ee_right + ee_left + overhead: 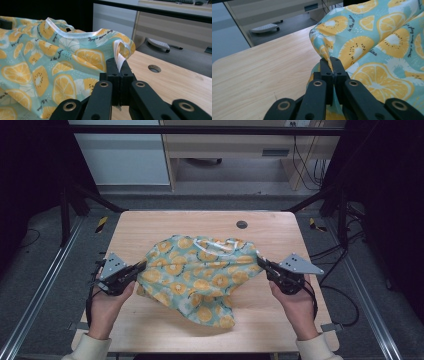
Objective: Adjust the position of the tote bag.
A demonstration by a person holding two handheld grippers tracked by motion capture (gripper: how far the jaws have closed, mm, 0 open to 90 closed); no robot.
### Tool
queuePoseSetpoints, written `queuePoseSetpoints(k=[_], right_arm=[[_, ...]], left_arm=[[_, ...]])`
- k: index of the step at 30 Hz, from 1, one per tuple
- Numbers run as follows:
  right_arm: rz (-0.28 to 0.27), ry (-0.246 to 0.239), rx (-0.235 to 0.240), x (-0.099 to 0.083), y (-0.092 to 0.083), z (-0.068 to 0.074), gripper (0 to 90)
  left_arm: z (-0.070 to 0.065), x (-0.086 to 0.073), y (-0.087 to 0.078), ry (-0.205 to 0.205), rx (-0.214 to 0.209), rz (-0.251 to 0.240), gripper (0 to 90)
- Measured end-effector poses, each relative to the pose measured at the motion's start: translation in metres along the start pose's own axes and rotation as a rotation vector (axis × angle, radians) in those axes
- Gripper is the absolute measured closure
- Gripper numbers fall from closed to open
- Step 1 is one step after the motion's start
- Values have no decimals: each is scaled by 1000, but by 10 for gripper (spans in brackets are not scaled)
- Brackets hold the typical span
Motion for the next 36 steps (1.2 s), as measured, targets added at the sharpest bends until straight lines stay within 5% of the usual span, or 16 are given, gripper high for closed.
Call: queuePoseSetpoints(k=[10,36], right_arm=[[1,7,26,-14,-9,15,899],[-11,-9,89,-26,-28,37,899]], left_arm=[[-12,-25,-19,35,-27,11,900],[-17,-49,-35,3,-101,29,900]])
Point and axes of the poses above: each handheld gripper's, and its own axes: y roughly forward along the jaws, x roughly out of its top, z roughly to its left, the point moved 9 cm from there along y, roughly forward along the jaws, and after that the axes turned 8 degrees about -y, right-handed, at the moved point
